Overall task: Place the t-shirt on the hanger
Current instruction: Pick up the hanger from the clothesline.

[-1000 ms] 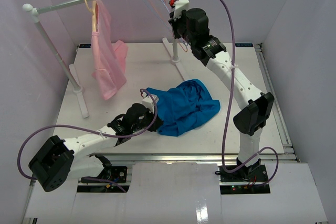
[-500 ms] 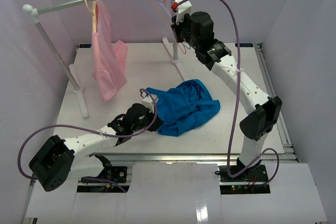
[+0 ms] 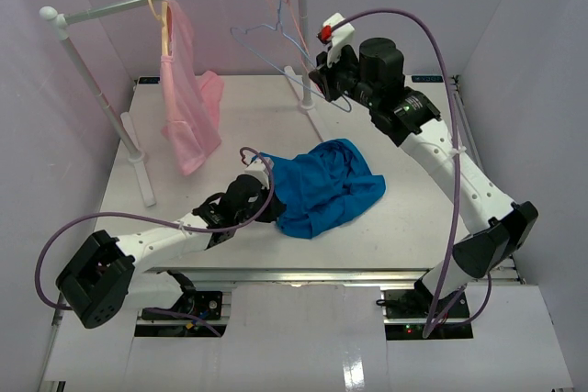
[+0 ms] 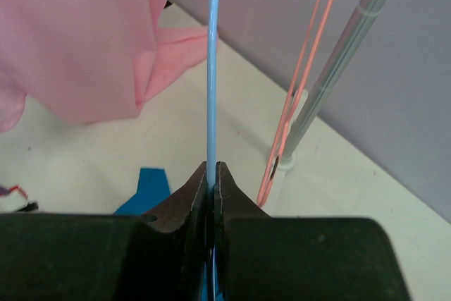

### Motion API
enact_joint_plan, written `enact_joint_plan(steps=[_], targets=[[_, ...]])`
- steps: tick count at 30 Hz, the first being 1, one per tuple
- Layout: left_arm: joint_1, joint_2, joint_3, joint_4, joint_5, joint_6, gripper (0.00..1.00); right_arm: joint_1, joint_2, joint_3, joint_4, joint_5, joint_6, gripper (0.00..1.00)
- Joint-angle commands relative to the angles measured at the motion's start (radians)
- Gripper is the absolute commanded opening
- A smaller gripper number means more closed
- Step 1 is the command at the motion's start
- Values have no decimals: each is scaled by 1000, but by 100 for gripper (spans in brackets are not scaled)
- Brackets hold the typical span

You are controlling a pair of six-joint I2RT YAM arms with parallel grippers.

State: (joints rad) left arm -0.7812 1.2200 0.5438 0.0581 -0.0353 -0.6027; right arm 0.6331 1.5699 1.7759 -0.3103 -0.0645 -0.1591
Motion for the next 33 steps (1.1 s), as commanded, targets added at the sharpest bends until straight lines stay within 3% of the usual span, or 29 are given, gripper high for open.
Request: enact_joint_plan(steps=[1,13,17,21,25,33], targets=[[-2,-22,91,-80,-57,-56,0,9,-172,-209,-59,-40,85,8],[43,-11,241,-216,-139,-59,0,12,-780,-931,0,-38,292,8],[63,27,284,-247,-153,-43,0,14,-934,-1062,-31,-52,311,8],[85,84,335,-334,-206,-31,0,13,-1106,-1089,-126,-24,343,8],[140,98,343,-320,-156,-31,0,13,-1209,-1055,-245,-41,369,8],[157,92,376,-323,-114,-17,0,13,-1201,-1007,-389,-41,405,8]])
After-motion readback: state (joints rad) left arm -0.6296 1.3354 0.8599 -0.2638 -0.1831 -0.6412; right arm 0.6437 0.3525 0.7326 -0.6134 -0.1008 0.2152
